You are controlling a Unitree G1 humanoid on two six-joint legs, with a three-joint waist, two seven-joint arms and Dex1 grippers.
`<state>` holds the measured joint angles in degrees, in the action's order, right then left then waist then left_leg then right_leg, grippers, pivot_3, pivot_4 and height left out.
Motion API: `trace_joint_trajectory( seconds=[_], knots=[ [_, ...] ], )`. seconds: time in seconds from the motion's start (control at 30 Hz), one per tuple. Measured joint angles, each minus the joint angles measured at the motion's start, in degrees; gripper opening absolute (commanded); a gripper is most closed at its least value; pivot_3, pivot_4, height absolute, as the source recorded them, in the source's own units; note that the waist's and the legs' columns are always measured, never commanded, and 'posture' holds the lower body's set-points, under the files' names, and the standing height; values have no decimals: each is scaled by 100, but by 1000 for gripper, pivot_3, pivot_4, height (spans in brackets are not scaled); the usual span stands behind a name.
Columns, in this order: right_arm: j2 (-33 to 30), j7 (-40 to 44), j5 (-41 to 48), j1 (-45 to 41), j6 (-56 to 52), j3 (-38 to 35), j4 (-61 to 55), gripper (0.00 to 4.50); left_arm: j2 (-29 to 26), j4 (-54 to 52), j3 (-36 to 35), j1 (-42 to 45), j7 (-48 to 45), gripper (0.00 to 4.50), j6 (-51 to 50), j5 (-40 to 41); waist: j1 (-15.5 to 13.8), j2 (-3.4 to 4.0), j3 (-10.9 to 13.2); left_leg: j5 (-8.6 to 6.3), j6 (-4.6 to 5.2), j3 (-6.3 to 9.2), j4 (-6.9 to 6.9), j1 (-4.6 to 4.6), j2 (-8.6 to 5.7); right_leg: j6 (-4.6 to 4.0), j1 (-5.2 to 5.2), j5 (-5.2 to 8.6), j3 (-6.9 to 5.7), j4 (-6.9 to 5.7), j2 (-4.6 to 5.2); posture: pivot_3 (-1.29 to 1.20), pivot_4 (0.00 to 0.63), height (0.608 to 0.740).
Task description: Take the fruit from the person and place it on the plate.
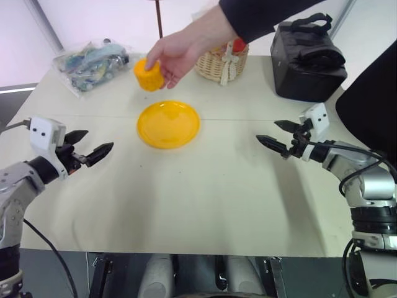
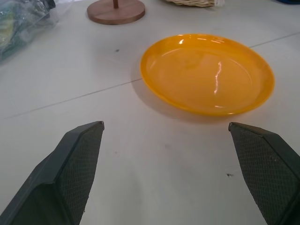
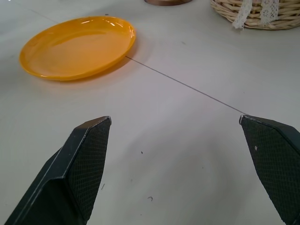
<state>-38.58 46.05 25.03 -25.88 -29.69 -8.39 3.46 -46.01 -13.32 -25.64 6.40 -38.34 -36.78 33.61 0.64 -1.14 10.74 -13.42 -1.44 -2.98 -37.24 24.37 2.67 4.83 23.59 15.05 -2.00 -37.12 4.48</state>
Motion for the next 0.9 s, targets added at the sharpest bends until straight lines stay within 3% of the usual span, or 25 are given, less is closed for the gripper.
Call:
trace_joint_trajectory(
  seconds=[0.37,0.6,0.77,0.9],
  knots=[
    [38,71,175,-1,-282,49,-412,4500,10,0,0,-1,0,4461,9,-15,1,0,0,0,0,1,0,0,0,0,0,0,0,0,0,0,150,740],
    [453,6,1780,-257,-1459,-152,-1711,4500,22,0,0,-2,-1,4461,10,-25,4,0,0,0,0,2,1,0,5,0,1,0,0,-1,0,0,150,740],
    [450,-158,2035,-378,-1663,-146,-2021,4500,51,21,0,50,9,4461,73,-57,-24,-2,-1,0,0,3,0,1,1,-1,-1,0,-1,1,7,0,150,740],
    [411,-180,2005,-373,-1648,-124,-1946,4500,337,282,118,1075,180,4461,241,-44,-100,-6,0,0,0,6,-8,3,0,-1,-4,-1,-3,-1,0,0,150,740]
  ],
)
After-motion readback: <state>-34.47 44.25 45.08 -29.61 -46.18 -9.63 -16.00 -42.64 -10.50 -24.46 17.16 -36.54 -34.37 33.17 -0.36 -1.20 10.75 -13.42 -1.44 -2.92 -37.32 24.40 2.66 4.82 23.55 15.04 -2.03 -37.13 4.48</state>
